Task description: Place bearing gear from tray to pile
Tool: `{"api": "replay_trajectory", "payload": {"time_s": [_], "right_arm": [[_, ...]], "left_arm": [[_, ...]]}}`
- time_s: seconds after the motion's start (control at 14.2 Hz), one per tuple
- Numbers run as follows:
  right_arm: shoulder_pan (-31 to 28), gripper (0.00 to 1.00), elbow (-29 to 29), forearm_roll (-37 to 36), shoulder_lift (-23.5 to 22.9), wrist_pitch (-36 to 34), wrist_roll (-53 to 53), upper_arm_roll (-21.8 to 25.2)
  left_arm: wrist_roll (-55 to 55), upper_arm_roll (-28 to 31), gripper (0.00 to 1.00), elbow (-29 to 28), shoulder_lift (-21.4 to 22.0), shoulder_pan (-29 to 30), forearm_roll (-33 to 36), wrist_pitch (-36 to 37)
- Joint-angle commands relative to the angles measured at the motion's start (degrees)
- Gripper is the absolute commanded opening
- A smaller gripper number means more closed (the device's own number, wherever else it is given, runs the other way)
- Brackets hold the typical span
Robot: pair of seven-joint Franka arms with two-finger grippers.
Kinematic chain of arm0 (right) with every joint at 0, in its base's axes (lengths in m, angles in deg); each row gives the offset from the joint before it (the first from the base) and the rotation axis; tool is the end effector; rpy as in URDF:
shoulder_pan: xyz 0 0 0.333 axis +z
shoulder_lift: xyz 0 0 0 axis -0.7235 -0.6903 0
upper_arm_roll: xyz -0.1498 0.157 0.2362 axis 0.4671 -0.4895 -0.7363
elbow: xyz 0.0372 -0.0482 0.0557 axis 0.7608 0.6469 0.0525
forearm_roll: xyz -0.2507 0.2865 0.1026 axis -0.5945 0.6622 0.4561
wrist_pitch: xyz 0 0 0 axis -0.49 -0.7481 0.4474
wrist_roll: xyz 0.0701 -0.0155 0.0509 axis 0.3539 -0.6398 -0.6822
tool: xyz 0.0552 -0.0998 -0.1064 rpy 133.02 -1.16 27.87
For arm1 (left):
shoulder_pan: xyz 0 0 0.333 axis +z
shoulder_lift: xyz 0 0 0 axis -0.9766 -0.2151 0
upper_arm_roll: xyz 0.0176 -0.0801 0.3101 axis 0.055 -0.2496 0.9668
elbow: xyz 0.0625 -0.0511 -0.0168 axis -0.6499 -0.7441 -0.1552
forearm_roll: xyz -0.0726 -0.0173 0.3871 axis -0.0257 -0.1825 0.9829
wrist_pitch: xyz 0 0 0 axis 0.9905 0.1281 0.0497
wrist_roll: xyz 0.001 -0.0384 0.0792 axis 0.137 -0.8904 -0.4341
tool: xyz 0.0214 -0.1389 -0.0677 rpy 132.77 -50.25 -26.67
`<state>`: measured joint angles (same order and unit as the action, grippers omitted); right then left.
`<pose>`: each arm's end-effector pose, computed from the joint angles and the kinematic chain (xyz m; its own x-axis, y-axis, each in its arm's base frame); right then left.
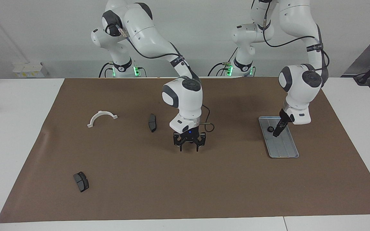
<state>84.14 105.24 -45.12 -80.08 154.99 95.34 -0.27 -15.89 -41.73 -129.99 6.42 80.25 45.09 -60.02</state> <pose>0.6275 0.4166 0.2714 0.9520 -0.0417 0.3033 -0.0436 -0.9991 -0.0007 0.5630 -0.0136 0.2877 0.6873 0.7247 0.0497 0.7252 -0.6884 0.0085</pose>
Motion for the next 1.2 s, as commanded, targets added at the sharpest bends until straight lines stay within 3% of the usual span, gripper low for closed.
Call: {"api": "replay_trajectory", "payload": {"time_s": [0.0,0.07,0.49,0.7,0.85,0.92,1.06,1.13], "right_arm": [[0.96,0.75,0.60,-0.49,0.32,-0.77,1.83,-0.05],[1.14,0.74,1.48,-0.49,0.49,-0.42,1.83,-0.05],[1.14,0.66,4.65,-0.49,1.46,-0.32,1.57,-0.05],[1.14,0.57,5.62,-0.49,1.90,-0.68,1.57,-0.14],[1.14,0.51,5.62,-0.40,1.90,-1.03,1.66,-0.40],[1.14,0.48,5.62,-0.40,1.99,-1.12,1.83,-0.49],[1.14,0.46,5.62,-0.31,1.99,-1.12,1.92,-0.93],[1.14,0.46,5.62,0.13,1.99,-1.20,2.27,-1.37]], "left_arm": [[-4.22,0.49,0.88,-5.11,1.98,-1.61,1.00,-3.92],[-4.04,0.49,0.80,-6.51,1.98,-1.53,0.91,-5.94],[-3.51,0.49,0.75,-7.32,1.98,-0.74,0.91,-6.22],[-2.99,0.49,0.38,-7.41,2.06,-0.56,1.00,-6.40],[-0.97,0.49,0.35,-7.41,1.98,-0.21,1.00,-6.40],[-0.79,0.49,0.27,-7.41,1.98,0.05,1.00,-6.40],[-0.79,0.49,0.00,-7.06,1.89,0.14,1.00,-6.31],[-0.87,0.49,0.00,-6.44,1.71,0.06,1.00,-6.23]]}}
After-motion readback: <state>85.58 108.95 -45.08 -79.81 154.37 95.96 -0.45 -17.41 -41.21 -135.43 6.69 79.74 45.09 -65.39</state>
